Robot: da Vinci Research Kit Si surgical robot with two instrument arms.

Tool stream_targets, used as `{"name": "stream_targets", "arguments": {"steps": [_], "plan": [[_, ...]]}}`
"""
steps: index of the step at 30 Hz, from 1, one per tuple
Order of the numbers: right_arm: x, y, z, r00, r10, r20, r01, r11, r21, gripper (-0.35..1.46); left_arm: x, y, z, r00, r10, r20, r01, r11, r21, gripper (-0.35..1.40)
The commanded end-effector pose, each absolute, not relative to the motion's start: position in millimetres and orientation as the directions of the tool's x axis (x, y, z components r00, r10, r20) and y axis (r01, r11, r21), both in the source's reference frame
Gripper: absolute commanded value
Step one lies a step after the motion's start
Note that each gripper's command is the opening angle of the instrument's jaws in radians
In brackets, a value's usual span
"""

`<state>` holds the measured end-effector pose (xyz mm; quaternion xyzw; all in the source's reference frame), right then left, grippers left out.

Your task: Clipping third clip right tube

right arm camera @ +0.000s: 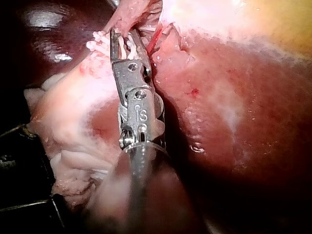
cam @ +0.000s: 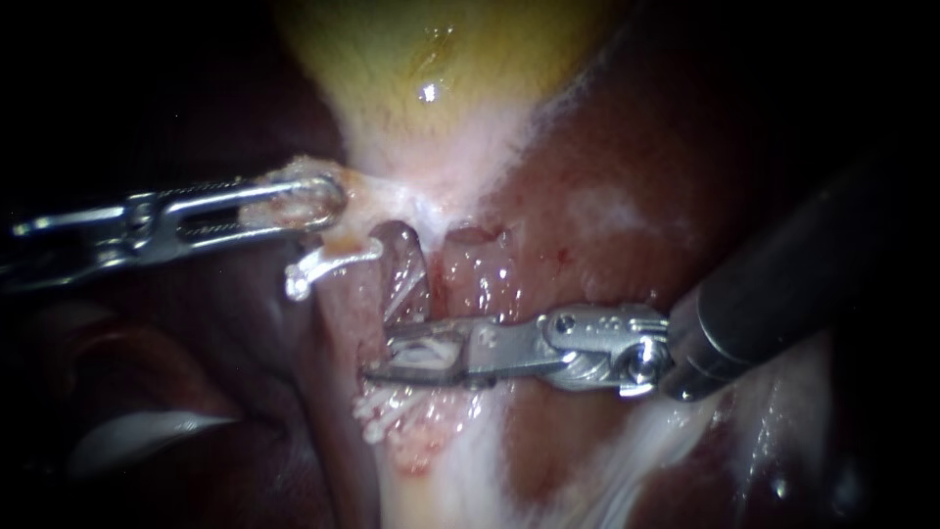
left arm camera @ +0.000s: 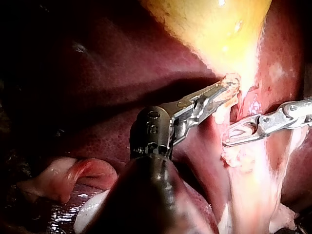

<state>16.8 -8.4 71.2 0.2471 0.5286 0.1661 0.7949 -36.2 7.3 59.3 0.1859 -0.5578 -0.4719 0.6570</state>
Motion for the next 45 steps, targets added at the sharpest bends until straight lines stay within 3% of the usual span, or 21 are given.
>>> {"name": "stream_targets", "arguments": {"steps": [1,4,9,13,23,37,45], "plan": [[16.8,-8.4,71.2,0.386,0.525,-0.758,-0.003,0.823,0.568,-0.02,-36.2,7.3,59.3,-0.068,-0.827,0.558,0.413,0.486,0.771,-0.35],[16.7,-8.5,71.1,0.386,0.525,-0.758,-0.003,0.823,0.568,0.00,-36.2,7.3,59.3,-0.068,-0.827,0.558,0.413,0.486,0.771,-0.35],[16.8,-8.2,71.0,0.388,0.526,-0.757,-0.003,0.822,0.570,0.38,-36.1,7.3,59.3,-0.067,-0.827,0.558,0.412,0.486,0.771,-0.35],[17.0,-8.1,71.0,0.363,0.533,-0.764,-0.006,0.822,0.570,0.49,-36.1,7.3,59.3,-0.067,-0.827,0.558,0.412,0.486,0.771,-0.35],[16.6,-7.9,70.3,0.347,0.529,-0.775,0.003,0.826,0.564,0.50,-36.0,7.3,59.3,-0.067,-0.827,0.558,0.411,0.486,0.771,-0.35],[11.4,-3.8,64.6,0.295,0.556,-0.777,0.024,0.809,0.587,0.50,-35.8,7.3,59.4,-0.067,-0.827,0.558,0.413,0.486,0.770,-0.35],[9.3,-2.3,63.9,0.286,0.565,-0.774,0.009,0.806,0.592,0.50,-35.8,7.3,59.4,-0.067,-0.827,0.558,0.413,0.486,0.770,-0.35]]}}
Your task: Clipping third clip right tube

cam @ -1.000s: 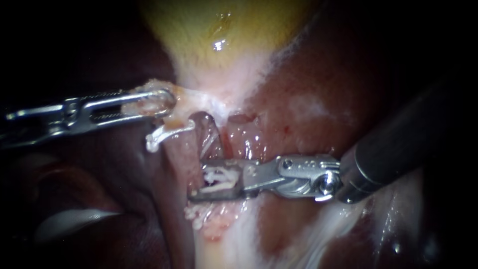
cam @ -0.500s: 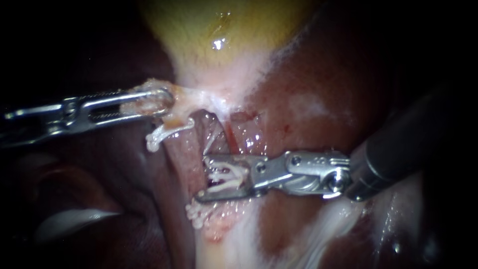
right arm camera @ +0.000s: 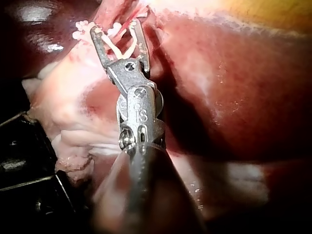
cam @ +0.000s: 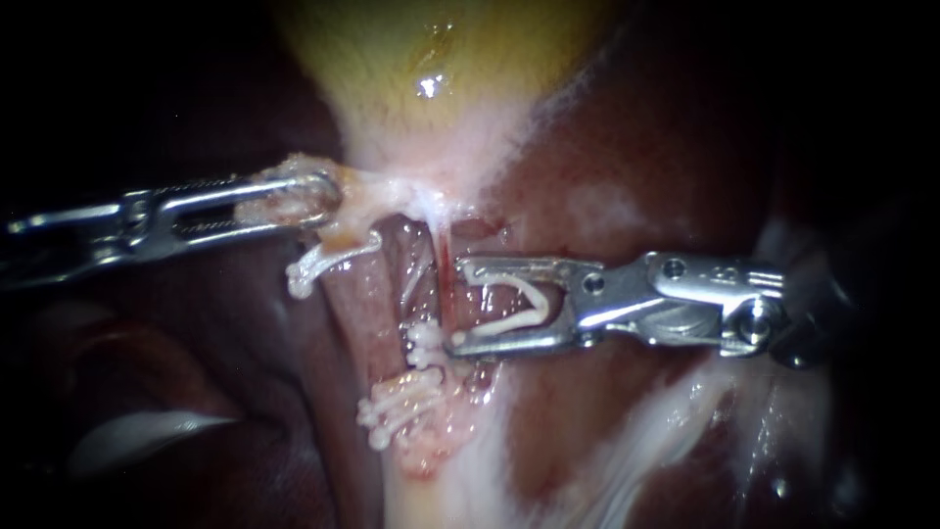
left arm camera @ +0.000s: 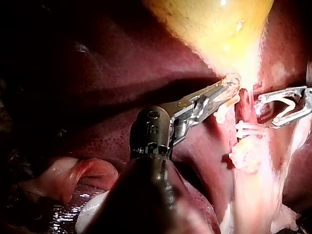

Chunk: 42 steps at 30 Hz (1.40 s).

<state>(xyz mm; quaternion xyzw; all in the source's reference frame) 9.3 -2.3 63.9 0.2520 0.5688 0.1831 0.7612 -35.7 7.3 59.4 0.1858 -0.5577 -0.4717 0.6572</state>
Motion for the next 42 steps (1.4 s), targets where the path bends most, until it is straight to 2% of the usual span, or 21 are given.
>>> {"name": "stream_targets", "arguments": {"steps": [1,16,31,42], "plan": [[9.2,-2.1,64.1,0.286,0.561,-0.777,0.010,0.809,0.588,0.50,-35.8,7.3,59.4,-0.067,-0.827,0.558,0.413,0.486,0.770,-0.35],[10.1,-1.3,67.7,0.271,0.558,-0.784,-0.008,0.816,0.578,0.50,-36.0,7.2,59.3,-0.068,-0.827,0.558,0.414,0.486,0.770,-0.35],[13.7,-1.5,68.5,0.126,0.663,-0.738,0.050,0.739,0.672,0.50,-36.2,7.2,59.4,-0.068,-0.827,0.559,0.415,0.485,0.769,-0.35],[14.0,-1.7,67.2,0.070,0.699,-0.712,0.099,0.705,0.702,0.50,-36.1,7.2,59.4,-0.068,-0.827,0.559,0.415,0.486,0.769,-0.35]]}}
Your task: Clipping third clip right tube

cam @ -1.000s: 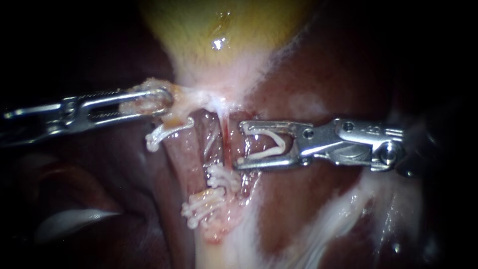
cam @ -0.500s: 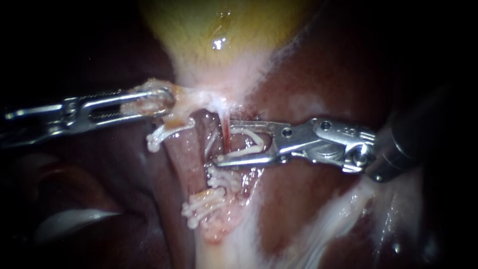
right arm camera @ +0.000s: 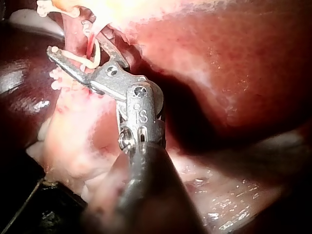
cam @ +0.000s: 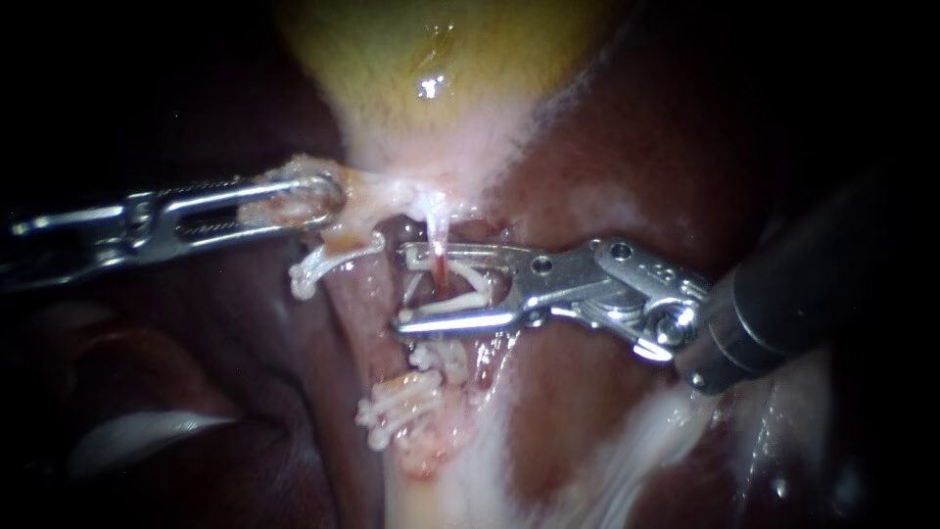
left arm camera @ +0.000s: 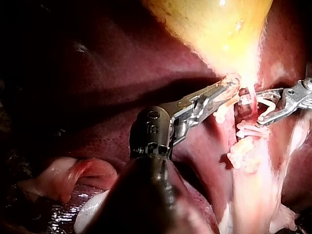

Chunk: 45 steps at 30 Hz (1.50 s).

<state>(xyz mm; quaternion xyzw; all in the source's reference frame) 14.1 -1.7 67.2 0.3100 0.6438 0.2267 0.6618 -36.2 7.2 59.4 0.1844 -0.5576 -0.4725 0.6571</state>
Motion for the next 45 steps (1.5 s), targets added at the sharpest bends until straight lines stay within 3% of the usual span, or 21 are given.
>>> {"name": "stream_targets", "arguments": {"steps": [1,20,33,36,40,45], "plan": [[14.1,-1.6,67.0,0.064,0.700,-0.711,0.104,0.704,0.702,0.50,-36.1,7.2,59.4,-0.068,-0.827,0.559,0.415,0.486,0.769,-0.35],[14.1,-1.6,65.2,0.041,0.734,-0.678,0.150,0.667,0.730,0.43,-36.1,7.2,59.5,-0.068,-0.827,0.558,0.414,0.486,0.770,-0.35],[13.2,-1.2,65.1,0.039,0.739,-0.672,0.119,0.665,0.738,-0.35,-36.0,7.2,59.5,-0.068,-0.827,0.558,0.414,0.486,0.770,-0.35],[13.0,-1.2,65.3,0.042,0.766,-0.641,0.116,0.634,0.765,-0.35,-36.0,7.2,59.5,-0.068,-0.827,0.558,0.414,0.486,0.770,-0.35],[12.8,-1.4,65.4,0.094,0.763,-0.639,0.097,0.632,0.769,-0.35,-36.0,7.3,59.5,-0.068,-0.827,0.558,0.414,0.486,0.770,-0.35],[12.7,-1.3,65.3,0.094,0.764,-0.639,0.097,0.631,0.769,-0.35,-36.0,7.3,59.6,-0.067,-0.827,0.558,0.414,0.486,0.770,-0.35]]}}
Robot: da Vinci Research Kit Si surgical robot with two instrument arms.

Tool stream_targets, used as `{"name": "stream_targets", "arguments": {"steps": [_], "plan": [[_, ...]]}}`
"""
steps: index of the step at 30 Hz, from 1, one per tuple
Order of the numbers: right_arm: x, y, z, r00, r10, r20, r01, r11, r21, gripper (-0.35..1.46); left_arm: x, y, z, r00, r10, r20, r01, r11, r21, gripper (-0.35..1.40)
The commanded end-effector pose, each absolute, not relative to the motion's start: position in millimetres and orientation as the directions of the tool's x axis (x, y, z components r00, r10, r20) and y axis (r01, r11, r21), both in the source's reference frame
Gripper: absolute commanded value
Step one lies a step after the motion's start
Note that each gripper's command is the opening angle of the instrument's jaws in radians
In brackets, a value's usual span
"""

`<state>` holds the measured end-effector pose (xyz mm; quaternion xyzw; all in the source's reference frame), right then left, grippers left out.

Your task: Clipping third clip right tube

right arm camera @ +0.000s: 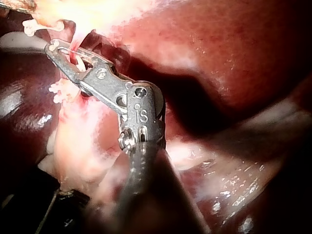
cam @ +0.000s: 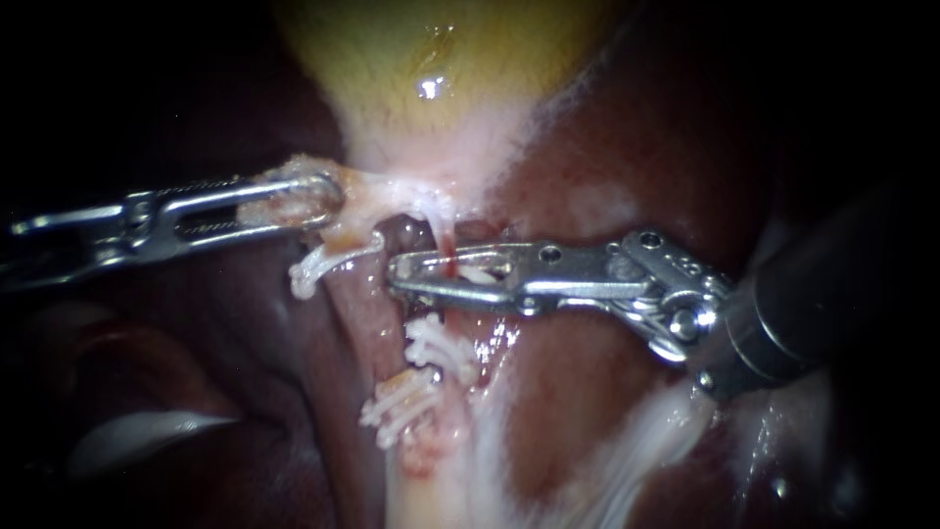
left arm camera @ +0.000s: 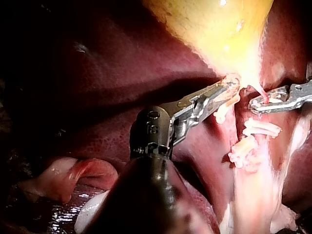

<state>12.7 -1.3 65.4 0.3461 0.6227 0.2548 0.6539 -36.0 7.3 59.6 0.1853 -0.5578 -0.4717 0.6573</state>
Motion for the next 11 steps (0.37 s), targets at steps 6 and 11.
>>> {"name": "stream_targets", "arguments": {"steps": [6,11], "plan": [[12.6,-1.2,65.2,0.094,0.764,-0.638,0.097,0.631,0.770,-0.35,-36.0,7.3,59.6,-0.067,-0.827,0.558,0.413,0.486,0.770,-0.35],[12.6,-1.2,65.2,0.094,0.764,-0.638,0.097,0.631,0.770,-0.35,-36.0,7.3,59.6,-0.067,-0.827,0.558,0.413,0.486,0.770,-0.35]]}}
